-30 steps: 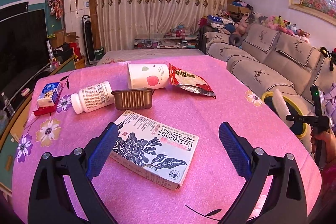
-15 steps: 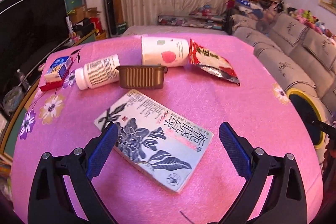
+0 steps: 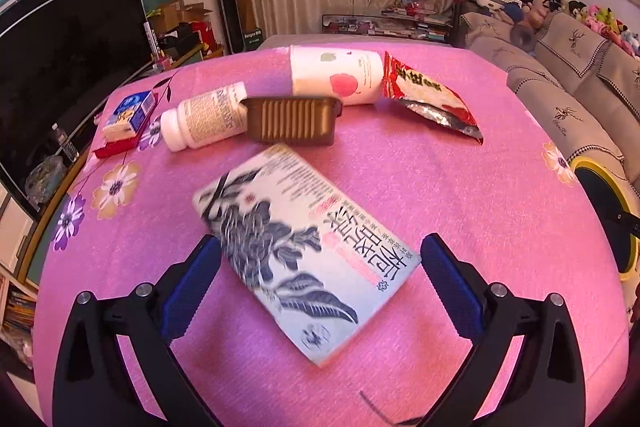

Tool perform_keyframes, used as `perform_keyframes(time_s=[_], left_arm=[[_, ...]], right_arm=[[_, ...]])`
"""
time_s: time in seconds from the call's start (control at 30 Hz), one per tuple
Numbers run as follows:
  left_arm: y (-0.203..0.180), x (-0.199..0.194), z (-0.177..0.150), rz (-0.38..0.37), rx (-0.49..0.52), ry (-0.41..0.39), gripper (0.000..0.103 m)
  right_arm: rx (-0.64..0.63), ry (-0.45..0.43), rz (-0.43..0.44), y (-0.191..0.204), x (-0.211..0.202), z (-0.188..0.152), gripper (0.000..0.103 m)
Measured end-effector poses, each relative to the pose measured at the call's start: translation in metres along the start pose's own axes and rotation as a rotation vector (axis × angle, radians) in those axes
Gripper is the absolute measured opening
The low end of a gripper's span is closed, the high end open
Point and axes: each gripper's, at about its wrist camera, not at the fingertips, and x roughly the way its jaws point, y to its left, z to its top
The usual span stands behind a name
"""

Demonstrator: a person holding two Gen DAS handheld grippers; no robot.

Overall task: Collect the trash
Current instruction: 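Grasp the white floral-printed box with the left gripper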

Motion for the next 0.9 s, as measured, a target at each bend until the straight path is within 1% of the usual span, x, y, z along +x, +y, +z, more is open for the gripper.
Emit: perform_keyframes(time_s=[0.1, 0.2, 0.3, 0.33, 0.43, 0.5, 0.53, 0.63, 0.67, 0.73, 0.8, 0.9], left_arm=[[0.014, -0.006, -0.010, -0.006, -0.008, 0.020, 0.098], [0.036, -0.013, -0.022, 0.031, -0.005, 0.038, 0.098], [0.064, -0.019, -0.032, 0.070, -0.037, 0.051, 0.098], [0.072, -0.020, -0.033, 0.069, -0.050, 0.047, 0.098], [0.085, -0.025, -0.031, -0.005, -0.058, 0.014, 0.098], [0.084, -0.026, -0.023, -0.074, -0.019, -0.002, 0.098], [0.080, -0.025, -0.015, -0.105, 0.035, -0.017, 0.098], [0.063, -0.016, 0.002, -0.113, 0.199, -0.014, 0.098], [0.057, -0.013, 0.006, -0.118, 0.237, -0.005, 0.098], [0.051, -0.003, 0.014, -0.132, 0.266, 0.017, 0.098], [0.048, 0.006, 0.020, -0.152, 0.274, 0.039, 0.098], [0.042, 0.019, 0.023, -0.141, 0.301, 0.053, 0.098]], right_arm=[[-0.004, -0.001, 0.000, 0.003, -0.002, 0.000, 0.042], [-0.007, -0.008, 0.000, 0.005, -0.006, 0.001, 0.042], [-0.013, -0.018, 0.002, 0.008, -0.012, 0.002, 0.042], [-0.017, -0.020, 0.003, 0.009, -0.013, 0.002, 0.042], [-0.026, -0.025, 0.006, 0.014, -0.016, 0.005, 0.042], [-0.033, -0.027, 0.006, 0.019, -0.018, 0.006, 0.042], [-0.037, -0.028, 0.007, 0.021, -0.019, 0.006, 0.042], [-0.047, -0.032, 0.004, 0.024, -0.024, 0.006, 0.042], [-0.047, -0.034, 0.002, 0.025, -0.025, 0.006, 0.042], [-0.044, -0.036, -0.001, 0.025, -0.026, 0.006, 0.042], [-0.040, -0.036, -0.001, 0.024, -0.026, 0.006, 0.042], [-0.043, -0.030, -0.002, 0.026, -0.024, 0.007, 0.042]])
